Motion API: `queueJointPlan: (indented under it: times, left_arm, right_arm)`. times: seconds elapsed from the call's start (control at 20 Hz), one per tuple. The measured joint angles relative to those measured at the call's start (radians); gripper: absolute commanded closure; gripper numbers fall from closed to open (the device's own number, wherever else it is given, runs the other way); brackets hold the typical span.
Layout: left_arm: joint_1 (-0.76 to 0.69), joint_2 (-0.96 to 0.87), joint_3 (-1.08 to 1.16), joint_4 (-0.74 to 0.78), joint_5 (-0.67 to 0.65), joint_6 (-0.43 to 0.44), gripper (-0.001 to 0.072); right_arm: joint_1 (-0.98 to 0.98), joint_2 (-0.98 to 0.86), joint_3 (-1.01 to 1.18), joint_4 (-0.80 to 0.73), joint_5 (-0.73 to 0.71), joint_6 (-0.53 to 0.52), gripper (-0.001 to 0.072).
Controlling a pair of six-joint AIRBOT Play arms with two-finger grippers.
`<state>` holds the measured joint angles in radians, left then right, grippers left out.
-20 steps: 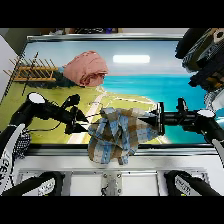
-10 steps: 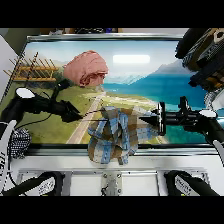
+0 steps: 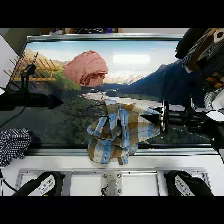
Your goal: Fold the clothes and pants, and hang the long-sleeved shirts on hangers.
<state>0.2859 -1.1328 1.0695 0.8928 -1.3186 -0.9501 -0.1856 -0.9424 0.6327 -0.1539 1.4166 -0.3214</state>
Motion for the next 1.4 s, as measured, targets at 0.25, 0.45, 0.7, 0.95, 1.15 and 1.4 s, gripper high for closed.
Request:
queueJointPlan:
  times: [0.25, 0.45, 0.7, 0.95, 1.15, 1.4]
  left_arm:
    - [-0.070, 0.157, -0.277, -0.069, 0.075, -0.323, 0.0166]
    - [-0.289, 0.212, -0.488, -0.128, 0.231, -0.531, 0.0166]
    - [-0.510, 0.229, -0.626, -0.275, 0.443, -0.639, 0.0166]
    - [-0.591, 0.232, -0.670, -0.369, 0.547, -0.665, 0.0166]
    - [-0.634, 0.232, -0.677, -0.389, 0.602, -0.671, 0.0167]
    - [-0.673, 0.190, -0.678, -0.415, 0.658, -0.676, 0.0559]
  right_arm:
    - [0.000, 0.039, 0.000, 0.000, -0.043, 0.051, 0.0698]
    - [0.000, 0.046, 0.000, 0.000, -0.053, 0.079, 0.0698]
    - [0.000, 0.048, 0.000, 0.001, -0.056, 0.087, 0.0697]
    - [0.000, 0.048, 0.000, 0.001, -0.056, 0.105, 0.0698]
    - [0.000, 0.048, 0.000, 0.001, -0.056, 0.121, 0.0698]
    - [0.000, 0.056, 0.000, 0.001, -0.056, 0.138, 0.0698]
